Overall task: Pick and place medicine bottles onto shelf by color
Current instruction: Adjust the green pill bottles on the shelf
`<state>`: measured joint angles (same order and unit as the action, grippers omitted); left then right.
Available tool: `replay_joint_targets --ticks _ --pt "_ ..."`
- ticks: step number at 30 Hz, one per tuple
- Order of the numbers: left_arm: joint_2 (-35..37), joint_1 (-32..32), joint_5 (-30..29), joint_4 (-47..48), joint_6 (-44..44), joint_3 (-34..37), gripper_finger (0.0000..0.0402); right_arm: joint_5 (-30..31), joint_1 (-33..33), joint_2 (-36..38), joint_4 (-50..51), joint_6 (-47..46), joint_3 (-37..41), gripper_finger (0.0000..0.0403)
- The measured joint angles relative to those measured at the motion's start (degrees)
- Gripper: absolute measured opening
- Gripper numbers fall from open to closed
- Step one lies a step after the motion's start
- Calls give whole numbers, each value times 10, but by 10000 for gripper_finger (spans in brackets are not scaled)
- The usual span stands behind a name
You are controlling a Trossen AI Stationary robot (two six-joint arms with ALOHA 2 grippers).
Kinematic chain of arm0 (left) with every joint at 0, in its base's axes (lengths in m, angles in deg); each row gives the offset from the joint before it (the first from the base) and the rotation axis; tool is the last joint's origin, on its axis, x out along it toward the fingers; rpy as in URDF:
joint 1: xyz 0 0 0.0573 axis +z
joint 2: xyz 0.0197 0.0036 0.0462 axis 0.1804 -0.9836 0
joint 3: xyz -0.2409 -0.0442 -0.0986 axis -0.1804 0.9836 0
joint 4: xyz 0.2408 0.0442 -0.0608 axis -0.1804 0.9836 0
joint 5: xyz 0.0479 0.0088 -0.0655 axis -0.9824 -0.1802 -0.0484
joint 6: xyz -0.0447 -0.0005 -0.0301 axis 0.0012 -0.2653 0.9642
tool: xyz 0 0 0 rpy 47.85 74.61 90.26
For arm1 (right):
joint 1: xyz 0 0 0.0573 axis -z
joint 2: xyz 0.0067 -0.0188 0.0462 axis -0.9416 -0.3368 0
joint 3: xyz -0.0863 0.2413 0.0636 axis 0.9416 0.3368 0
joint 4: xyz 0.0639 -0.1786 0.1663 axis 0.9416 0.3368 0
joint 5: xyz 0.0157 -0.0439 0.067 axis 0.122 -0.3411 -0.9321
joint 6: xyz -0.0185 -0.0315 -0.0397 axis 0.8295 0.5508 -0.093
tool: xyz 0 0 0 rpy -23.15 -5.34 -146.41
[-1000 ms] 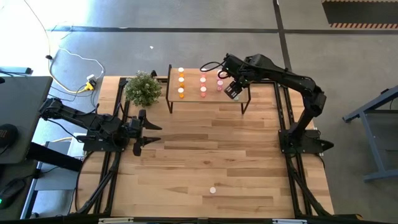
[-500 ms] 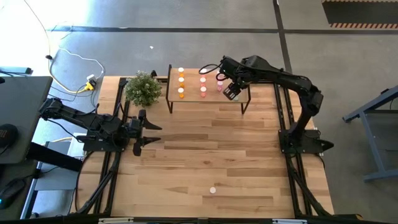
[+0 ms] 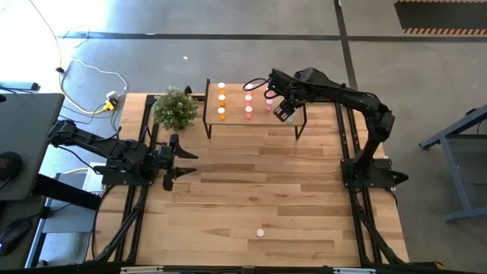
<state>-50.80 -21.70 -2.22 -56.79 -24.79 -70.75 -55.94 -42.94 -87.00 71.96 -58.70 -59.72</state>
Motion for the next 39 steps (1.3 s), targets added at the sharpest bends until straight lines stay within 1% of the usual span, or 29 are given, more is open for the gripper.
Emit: replay_joint_targets --ticks 5,9,26,39 --pt "0 0 0 0 0 0 200 5 0 0 0 0 0 167" --pt "0 0 0 0 0 0 200 22 0 0 0 0 0 167" --pt "0 0 0 0 0 0 200 46 0 0 -17 5 0 167" --pt "0 0 0 0 0 0 200 43 0 1 -17 4 0 167"
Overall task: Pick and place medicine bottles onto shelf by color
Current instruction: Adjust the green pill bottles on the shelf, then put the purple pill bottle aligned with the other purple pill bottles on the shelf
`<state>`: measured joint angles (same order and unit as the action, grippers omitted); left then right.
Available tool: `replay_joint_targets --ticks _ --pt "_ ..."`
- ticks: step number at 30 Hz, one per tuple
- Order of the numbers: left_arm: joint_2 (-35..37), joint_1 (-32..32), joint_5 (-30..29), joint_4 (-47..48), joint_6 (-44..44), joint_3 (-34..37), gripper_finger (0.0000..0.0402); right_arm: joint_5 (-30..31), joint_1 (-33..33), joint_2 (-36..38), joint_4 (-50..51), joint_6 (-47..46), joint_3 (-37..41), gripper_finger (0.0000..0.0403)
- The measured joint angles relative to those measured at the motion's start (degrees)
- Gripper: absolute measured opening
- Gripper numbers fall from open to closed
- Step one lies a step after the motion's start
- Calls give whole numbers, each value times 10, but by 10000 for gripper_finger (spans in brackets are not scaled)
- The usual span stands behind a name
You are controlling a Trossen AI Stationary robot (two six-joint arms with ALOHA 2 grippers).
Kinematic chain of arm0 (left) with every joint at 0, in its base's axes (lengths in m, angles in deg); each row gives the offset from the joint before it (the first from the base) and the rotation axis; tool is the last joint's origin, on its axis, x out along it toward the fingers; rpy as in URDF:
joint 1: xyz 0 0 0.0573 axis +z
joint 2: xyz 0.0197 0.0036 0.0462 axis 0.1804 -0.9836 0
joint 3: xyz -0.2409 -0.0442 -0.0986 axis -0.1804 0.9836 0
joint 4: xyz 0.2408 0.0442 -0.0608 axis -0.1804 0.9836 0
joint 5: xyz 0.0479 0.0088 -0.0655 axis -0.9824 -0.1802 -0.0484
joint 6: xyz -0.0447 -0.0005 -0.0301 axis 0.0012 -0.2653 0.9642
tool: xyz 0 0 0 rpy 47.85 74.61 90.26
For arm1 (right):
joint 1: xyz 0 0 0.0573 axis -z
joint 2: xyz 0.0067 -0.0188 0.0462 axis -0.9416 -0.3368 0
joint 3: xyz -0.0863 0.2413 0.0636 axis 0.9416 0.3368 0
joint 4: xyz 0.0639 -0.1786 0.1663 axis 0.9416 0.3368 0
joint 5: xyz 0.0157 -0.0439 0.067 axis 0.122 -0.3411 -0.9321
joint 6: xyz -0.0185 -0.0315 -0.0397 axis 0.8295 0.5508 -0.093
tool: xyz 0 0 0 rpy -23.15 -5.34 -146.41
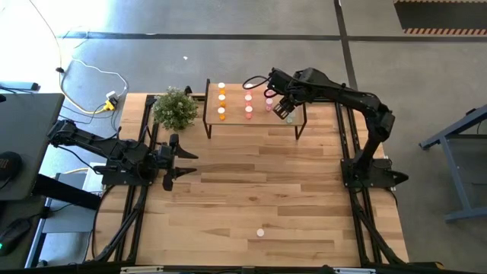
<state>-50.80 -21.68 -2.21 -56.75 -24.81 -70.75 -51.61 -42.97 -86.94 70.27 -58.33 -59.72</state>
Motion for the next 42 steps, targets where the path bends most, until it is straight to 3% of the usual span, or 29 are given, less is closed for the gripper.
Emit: replay_joint_targets --ticks 15,25,34,42 --pt "0 0 0 5 0 0 200 -14 -7 0 6 -15 -1 167" --pt "0 0 0 5 0 0 200 5 -17 1 25 -9 -63 167" --pt "0 0 0 5 0 0 200 89 -92 20 81 -19 -102 167" --pt "0 0 0 4 0 0 200 88 -187 74 81 -54 -57 167"
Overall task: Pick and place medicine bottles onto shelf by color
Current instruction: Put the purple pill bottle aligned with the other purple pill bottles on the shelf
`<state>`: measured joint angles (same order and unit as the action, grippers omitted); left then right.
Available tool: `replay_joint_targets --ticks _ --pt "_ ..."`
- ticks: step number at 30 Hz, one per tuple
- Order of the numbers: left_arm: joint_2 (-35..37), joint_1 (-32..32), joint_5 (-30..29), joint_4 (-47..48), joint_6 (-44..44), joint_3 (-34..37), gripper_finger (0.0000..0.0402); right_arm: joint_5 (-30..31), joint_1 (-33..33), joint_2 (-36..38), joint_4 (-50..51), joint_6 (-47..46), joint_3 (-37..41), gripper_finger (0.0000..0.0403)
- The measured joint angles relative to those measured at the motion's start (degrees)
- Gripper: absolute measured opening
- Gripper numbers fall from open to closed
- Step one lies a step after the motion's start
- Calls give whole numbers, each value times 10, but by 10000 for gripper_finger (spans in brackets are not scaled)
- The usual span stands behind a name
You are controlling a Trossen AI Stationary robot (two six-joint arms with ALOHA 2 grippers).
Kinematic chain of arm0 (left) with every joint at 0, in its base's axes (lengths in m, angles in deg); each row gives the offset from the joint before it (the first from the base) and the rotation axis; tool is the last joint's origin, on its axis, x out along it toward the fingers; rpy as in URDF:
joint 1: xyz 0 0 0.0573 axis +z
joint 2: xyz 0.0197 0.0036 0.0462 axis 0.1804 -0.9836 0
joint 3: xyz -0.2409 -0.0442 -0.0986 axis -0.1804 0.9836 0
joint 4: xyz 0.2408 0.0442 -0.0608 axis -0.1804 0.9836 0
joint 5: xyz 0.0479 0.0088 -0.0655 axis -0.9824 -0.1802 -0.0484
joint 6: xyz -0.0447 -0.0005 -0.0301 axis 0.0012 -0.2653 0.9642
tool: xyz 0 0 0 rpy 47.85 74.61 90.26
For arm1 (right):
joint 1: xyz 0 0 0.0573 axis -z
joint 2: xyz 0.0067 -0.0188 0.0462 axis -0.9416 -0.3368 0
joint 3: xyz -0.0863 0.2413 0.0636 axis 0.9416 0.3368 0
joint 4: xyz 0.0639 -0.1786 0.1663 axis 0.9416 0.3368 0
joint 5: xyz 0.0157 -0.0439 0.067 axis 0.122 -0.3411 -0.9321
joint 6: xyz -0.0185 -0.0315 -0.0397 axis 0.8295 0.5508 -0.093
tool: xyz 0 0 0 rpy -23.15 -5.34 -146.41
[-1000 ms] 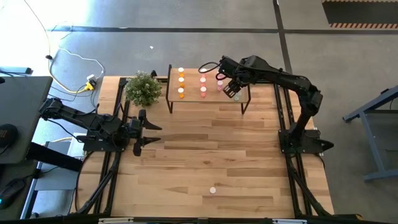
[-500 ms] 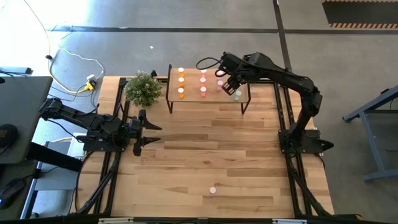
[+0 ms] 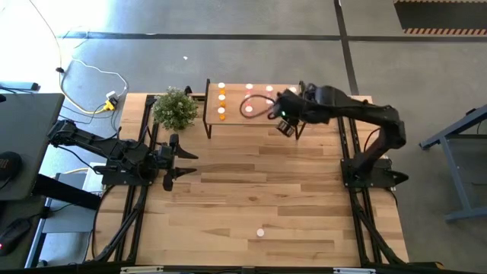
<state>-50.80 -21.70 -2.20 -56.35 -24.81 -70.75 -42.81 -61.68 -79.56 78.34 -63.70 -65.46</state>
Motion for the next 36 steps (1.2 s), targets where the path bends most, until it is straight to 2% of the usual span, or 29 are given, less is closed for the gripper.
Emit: replay_joint_targets --ticks 10,15,25,30,36 --pt "0 0 0 0 0 0 200 -6 -135 104 -91 -163 208 167" --pt "0 0 2 0 0 0 200 -4 -210 146 -167 -263 307 167" --pt "0 0 2 0 5 0 200 -4 -365 164 -340 -431 468 167" --pt "0 0 2 0 20 0 200 23 -438 164 -463 -471 527 167" --pt "0 0 2 0 55 0 200 73 -499 164 -614 -469 591 167"
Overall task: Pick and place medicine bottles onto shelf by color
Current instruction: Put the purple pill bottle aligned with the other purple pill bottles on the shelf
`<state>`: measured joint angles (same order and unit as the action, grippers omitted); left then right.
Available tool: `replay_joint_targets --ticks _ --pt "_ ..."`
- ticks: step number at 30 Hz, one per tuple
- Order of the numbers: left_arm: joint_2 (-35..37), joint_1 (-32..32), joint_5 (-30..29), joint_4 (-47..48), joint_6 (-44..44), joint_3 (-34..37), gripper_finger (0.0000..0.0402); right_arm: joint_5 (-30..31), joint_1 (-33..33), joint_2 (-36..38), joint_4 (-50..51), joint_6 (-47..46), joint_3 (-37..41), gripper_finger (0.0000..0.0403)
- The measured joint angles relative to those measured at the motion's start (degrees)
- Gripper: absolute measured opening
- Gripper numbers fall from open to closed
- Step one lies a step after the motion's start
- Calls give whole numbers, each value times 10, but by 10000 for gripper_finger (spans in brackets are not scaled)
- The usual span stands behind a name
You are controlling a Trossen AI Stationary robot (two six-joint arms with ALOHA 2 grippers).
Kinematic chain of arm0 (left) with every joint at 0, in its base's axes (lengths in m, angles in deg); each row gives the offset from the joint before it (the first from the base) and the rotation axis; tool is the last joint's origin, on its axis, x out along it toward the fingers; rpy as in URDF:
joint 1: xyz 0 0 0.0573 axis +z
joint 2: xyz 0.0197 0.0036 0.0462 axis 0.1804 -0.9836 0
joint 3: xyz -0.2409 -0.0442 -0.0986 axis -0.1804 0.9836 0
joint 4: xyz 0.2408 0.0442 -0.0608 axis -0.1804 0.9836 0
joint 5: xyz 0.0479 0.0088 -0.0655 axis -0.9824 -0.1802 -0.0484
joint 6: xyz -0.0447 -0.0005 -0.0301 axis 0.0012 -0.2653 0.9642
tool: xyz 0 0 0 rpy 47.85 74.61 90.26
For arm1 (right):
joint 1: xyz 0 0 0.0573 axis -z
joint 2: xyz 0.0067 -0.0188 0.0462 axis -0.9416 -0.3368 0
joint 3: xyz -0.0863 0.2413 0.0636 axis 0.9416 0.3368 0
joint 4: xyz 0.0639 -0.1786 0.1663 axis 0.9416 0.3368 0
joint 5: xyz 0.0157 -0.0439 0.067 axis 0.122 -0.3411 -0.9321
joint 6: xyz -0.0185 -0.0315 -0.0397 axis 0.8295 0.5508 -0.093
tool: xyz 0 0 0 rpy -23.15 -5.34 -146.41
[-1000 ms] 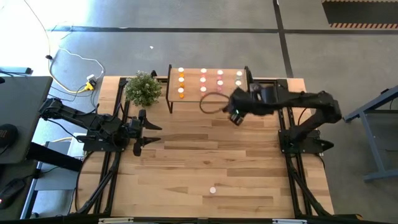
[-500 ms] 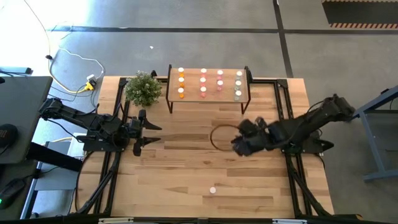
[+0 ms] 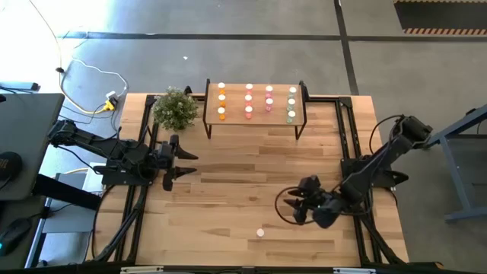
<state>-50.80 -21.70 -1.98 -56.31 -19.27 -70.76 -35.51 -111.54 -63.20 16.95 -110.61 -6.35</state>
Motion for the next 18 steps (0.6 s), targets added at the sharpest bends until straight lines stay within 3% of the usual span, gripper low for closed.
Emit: replay_joint_targets --ticks 6,10,18 --pt "0 0 0 0 25 0 200 7 -17 -3 -177 23 86 167" --pt "0 0 0 0 26 0 200 -27 -3 -9 -297 61 135 168" --pt "0 0 0 0 28 0 200 -29 -10 -36 -400 180 145 191"
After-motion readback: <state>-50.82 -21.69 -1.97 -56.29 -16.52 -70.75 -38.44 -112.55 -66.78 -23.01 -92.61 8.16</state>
